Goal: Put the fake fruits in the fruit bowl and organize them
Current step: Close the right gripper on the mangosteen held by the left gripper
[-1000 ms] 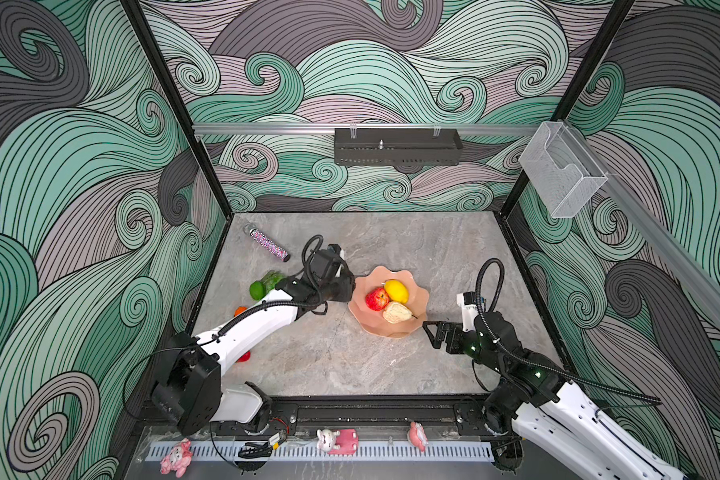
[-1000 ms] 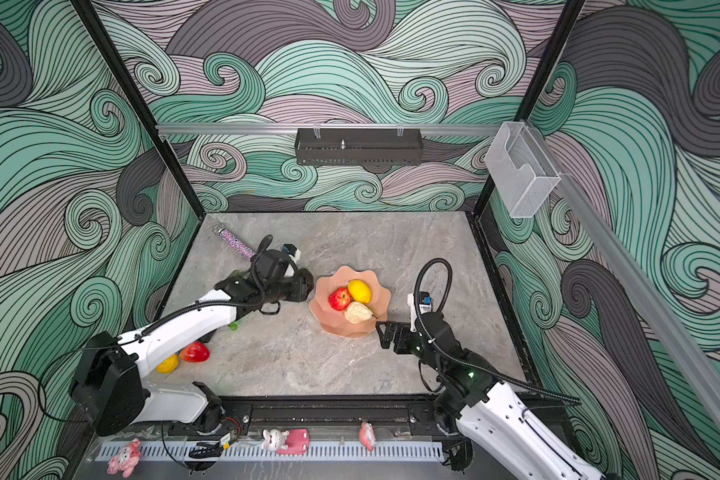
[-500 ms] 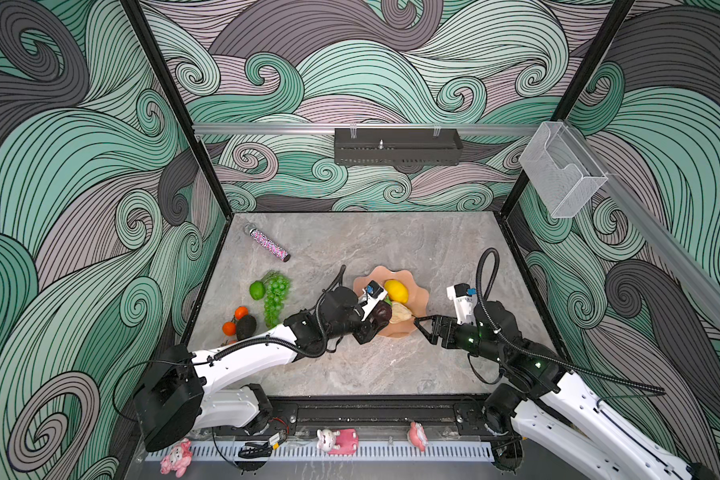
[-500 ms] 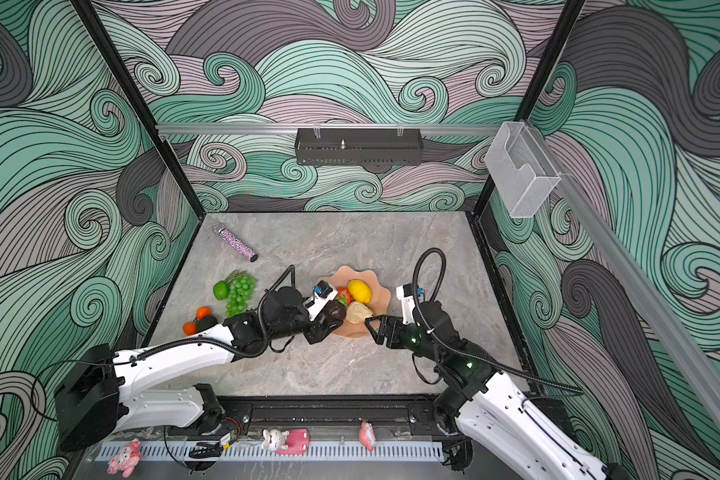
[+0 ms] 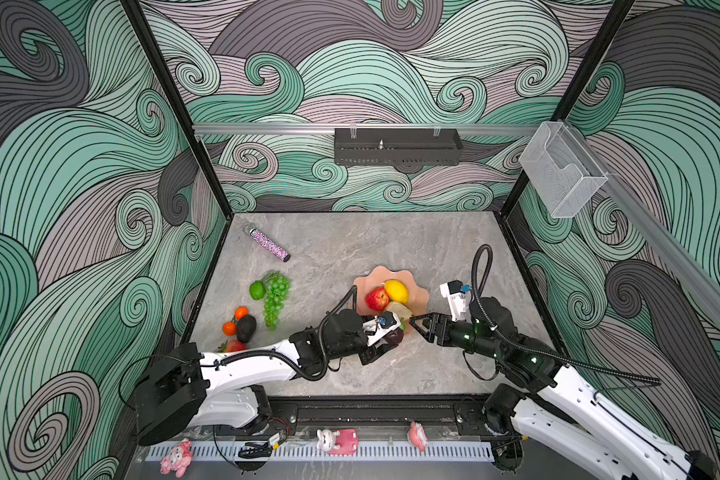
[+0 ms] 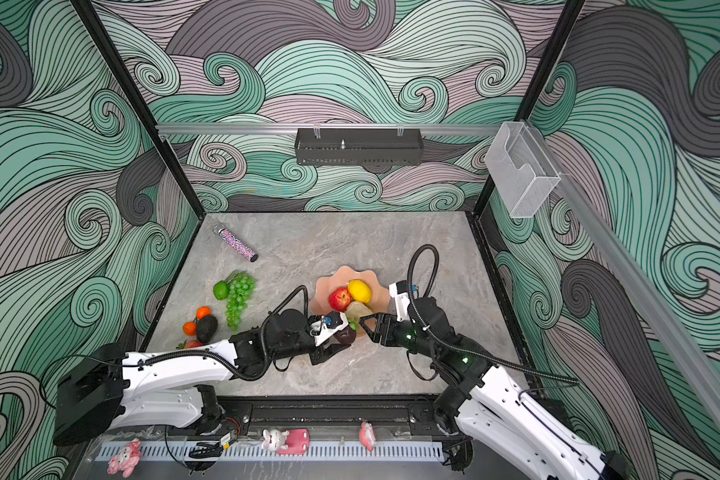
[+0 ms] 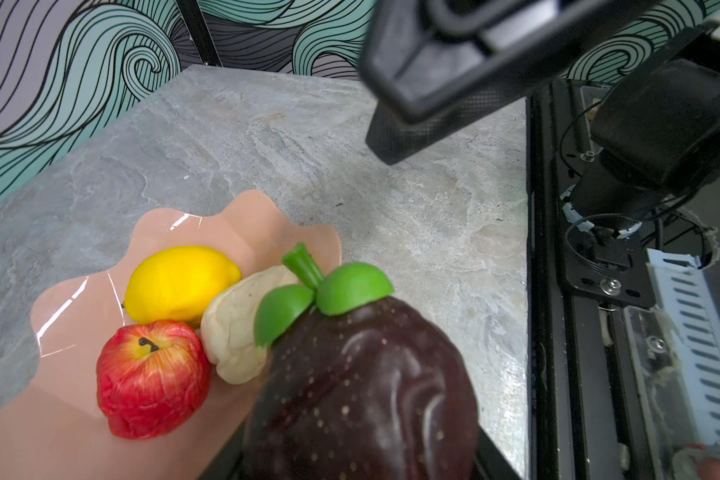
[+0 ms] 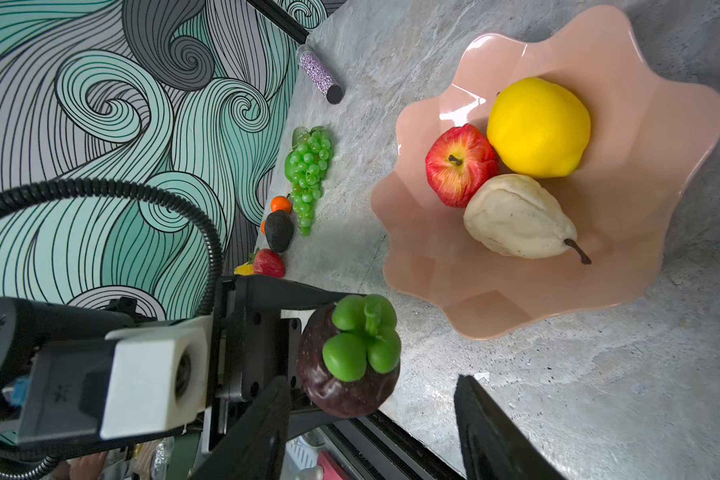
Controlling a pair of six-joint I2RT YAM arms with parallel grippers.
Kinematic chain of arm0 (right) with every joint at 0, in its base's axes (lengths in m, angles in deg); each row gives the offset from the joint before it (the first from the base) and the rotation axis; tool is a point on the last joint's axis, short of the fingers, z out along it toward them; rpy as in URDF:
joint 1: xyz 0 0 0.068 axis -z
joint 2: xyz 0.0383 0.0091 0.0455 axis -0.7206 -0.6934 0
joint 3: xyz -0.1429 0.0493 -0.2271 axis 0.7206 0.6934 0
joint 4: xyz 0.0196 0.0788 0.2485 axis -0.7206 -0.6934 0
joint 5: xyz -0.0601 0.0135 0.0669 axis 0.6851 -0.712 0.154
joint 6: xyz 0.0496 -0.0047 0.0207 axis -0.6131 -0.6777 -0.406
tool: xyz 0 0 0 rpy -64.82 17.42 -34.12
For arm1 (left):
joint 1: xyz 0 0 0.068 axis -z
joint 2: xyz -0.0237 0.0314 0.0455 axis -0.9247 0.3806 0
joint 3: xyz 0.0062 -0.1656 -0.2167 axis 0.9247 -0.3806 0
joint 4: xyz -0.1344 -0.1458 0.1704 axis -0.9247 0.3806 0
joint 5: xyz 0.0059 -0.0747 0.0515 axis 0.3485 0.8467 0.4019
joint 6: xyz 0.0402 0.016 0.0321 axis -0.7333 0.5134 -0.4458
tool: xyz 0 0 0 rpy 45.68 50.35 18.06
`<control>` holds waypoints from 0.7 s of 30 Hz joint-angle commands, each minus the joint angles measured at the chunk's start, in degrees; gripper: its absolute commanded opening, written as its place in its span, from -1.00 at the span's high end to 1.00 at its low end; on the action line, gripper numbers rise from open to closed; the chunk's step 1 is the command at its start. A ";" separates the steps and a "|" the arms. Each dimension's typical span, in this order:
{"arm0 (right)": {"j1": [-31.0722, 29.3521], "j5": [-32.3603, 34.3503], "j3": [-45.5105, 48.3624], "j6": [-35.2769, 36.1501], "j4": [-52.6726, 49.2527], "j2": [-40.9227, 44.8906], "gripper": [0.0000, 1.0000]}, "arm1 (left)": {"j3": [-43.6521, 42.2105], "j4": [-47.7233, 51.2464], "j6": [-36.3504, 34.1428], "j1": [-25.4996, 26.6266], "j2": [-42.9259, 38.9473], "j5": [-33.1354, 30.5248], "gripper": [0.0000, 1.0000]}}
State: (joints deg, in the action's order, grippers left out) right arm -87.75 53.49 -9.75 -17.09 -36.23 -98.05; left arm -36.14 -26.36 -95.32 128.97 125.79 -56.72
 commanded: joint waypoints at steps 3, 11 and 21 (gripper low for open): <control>-0.63 1.04 -1.72 -0.76 0.97 -2.35 -0.15 | -0.08 -3.84 -3.97 2.63 -0.22 -4.65 -0.02; -1.23 1.57 -2.14 -1.20 1.89 -5.28 0.08 | 0.27 -4.60 -4.93 4.40 1.56 -5.82 -0.02; -2.27 1.85 -1.90 -0.94 2.63 -7.29 0.33 | 0.27 -5.83 -5.29 5.36 2.72 -8.12 -0.02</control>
State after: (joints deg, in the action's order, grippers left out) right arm -89.61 54.25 -10.54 -18.31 -34.63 -105.24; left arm -36.14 -29.49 -99.98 133.93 128.17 -63.26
